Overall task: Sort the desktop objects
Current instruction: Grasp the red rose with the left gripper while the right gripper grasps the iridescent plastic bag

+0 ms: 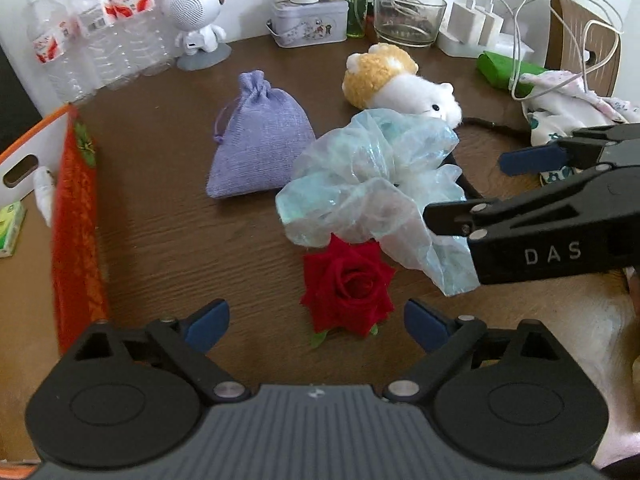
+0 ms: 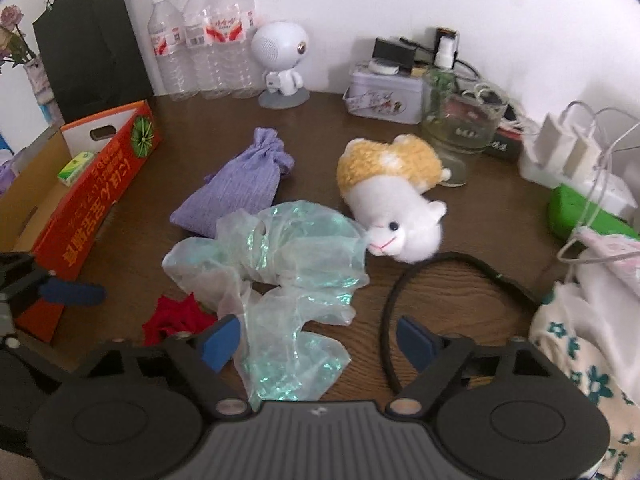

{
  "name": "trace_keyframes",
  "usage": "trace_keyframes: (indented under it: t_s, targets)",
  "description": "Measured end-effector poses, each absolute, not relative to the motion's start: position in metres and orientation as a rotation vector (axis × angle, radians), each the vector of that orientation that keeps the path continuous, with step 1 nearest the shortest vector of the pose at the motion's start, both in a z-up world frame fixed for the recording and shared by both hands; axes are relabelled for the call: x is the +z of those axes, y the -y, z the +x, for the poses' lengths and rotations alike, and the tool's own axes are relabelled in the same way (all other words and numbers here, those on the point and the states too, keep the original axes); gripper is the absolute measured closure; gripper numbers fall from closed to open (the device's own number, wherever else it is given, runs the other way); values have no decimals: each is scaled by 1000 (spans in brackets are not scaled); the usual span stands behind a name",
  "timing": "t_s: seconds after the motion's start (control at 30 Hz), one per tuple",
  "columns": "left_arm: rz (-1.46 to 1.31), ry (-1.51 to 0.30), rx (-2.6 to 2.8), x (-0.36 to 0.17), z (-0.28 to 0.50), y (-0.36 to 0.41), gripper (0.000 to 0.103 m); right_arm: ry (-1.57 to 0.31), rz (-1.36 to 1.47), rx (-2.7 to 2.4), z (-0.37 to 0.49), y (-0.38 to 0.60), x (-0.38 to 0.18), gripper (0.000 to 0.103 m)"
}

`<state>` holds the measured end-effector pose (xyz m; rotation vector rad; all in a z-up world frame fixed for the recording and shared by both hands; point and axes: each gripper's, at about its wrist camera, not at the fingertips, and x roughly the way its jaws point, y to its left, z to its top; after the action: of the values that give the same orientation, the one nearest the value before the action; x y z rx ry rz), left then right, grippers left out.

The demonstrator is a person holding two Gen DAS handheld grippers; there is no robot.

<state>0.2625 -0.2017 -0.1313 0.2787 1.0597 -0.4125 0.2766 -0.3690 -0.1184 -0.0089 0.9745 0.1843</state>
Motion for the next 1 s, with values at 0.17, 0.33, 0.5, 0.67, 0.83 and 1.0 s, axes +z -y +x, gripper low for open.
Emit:
trace_keyframes:
  t_s: [0.17,0.33,0.5,0.67,0.83,1.0]
  targets:
    - [298,-1060,-426,-137,267,206,9,-1007,19,228,280,366,-128,26]
    - [313,-1064,-443,-143,268,211,17,-1030,52,252,282,366,-137,41]
    - [331,-1054,-459,-145,269,214,23,-1038,55,265,283,365,-140,52]
    - [331,-1045,-455,-145,270,213,37,-1048,48,276,283,363,-143,57]
    - [339,-1046,-493,-143,267,212,64,-1058,37,286,281,360,-144,96]
    - [326,-1042,-494,-140,266,209,68,-1049,26,288,277,358,-143,98]
